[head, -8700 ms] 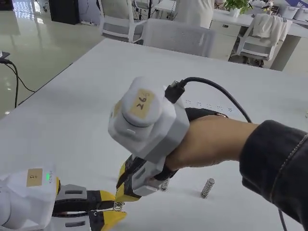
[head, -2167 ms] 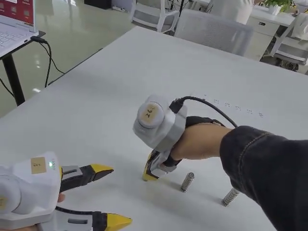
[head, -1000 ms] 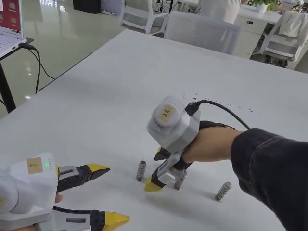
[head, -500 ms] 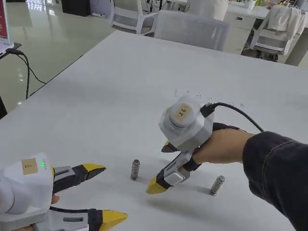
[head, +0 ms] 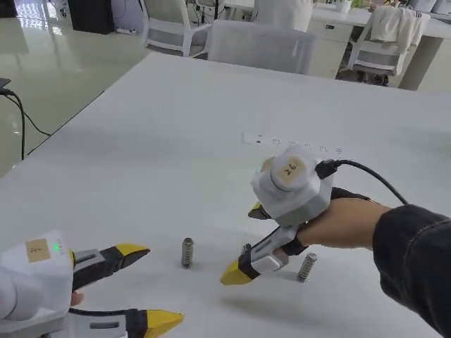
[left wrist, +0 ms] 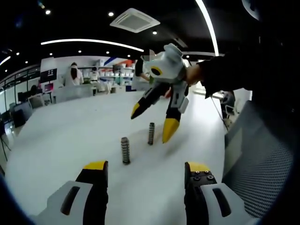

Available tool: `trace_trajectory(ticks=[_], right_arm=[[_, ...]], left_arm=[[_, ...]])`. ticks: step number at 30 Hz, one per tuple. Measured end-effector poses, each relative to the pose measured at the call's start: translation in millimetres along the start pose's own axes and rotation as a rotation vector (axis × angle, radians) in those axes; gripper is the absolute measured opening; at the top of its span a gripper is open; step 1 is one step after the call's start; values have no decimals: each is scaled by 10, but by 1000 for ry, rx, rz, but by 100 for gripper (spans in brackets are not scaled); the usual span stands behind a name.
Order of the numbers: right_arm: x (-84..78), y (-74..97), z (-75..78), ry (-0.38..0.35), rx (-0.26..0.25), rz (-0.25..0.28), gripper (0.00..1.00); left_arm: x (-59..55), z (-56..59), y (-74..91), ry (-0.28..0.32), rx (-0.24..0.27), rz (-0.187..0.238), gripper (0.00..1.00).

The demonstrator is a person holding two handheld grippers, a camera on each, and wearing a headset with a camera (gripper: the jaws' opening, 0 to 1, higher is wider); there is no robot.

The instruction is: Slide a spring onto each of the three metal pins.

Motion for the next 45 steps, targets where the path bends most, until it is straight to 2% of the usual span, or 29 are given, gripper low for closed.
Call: trace_trajectory(ticks=[8,21,32,45], right_arm=[[-57,161,48,-45,-37,90,82],[-213,400,103,-112,-88,198,84],[-473,543,105,-167,-130,228,84],[-733,693,-31,-217,-172,286,84]], left_arm=[[12,-8,-25,3,-1,0,62],[45,-65,-70,23,2,12,62],[65,-62,-109,25,-11,15,63],[93,-64,-138,22,-17,28,63]])
Point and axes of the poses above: the centre of the closed fingertips' face, and the gripper's own axes: y roughly backward along the fingers, z roughly to its right, x roughly out of its top, the point moved 4 cm from there along y, roughly backward along the fingers, and after that the axes turned 13 degrees about -y, right-handed, at the moved point
